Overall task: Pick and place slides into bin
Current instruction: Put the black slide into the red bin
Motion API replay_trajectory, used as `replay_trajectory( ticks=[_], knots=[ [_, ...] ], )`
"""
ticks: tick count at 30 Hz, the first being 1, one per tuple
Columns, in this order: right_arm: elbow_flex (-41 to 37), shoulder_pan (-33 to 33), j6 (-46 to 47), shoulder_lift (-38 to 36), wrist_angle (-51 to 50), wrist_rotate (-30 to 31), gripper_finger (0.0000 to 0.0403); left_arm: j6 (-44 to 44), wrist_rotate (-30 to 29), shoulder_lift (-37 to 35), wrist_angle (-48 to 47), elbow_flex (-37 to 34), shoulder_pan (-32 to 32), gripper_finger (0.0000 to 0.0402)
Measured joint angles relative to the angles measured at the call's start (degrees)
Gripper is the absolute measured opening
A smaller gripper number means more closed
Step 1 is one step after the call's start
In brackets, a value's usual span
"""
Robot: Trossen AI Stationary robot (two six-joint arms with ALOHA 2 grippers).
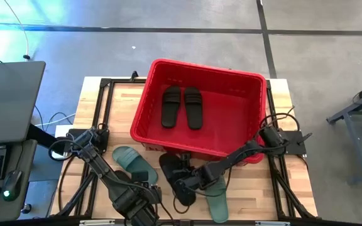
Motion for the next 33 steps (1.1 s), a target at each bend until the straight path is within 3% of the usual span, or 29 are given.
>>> replay_trajectory(
  ticks=[5, 10, 14, 18, 23, 27, 33],
  knots=[
    [-0.3, -0.9, 4.9, 0.0, 0.7, -0.1, 0.0118, 0.0, 0.0, 0.0, 0.0, 0.0, 0.0, 0.0156],
    [0.6, -0.7, 7.1, 0.0, 1.2, -3.7, 0.0020, 0.2, -0.3, 0.0, -0.1, 0.0, 0.0, 0.0156],
    [5.5, 1.4, 12.8, 0.0, -1.4, -5.8, 0.0019, 0.2, -0.3, 0.0, -0.2, 0.0, 0.0, 0.0156],
    [16.1, 5.0, 12.1, 0.2, -12.3, -5.7, 0.0005, 0.2, 0.5, 0.0, -0.2, 0.0, 0.0, 0.0156],
    [33.4, 8.5, 19.0, 0.0, -39.8, 8.7, 0.0004, -0.5, 4.4, 0.0, -0.2, 0.0, 0.0, 0.0156],
    [45.2, 9.0, 30.0, -0.4, -61.2, 11.9, 0.0003, -0.2, 5.4, 0.0, -0.2, 0.0, 0.0, 0.0156],
    [36.7, 8.5, 36.2, -12.1, -64.9, 19.8, 0.0002, 0.3, 3.3, 0.0, -0.2, 0.0, 0.1, 0.0156]
  ],
)
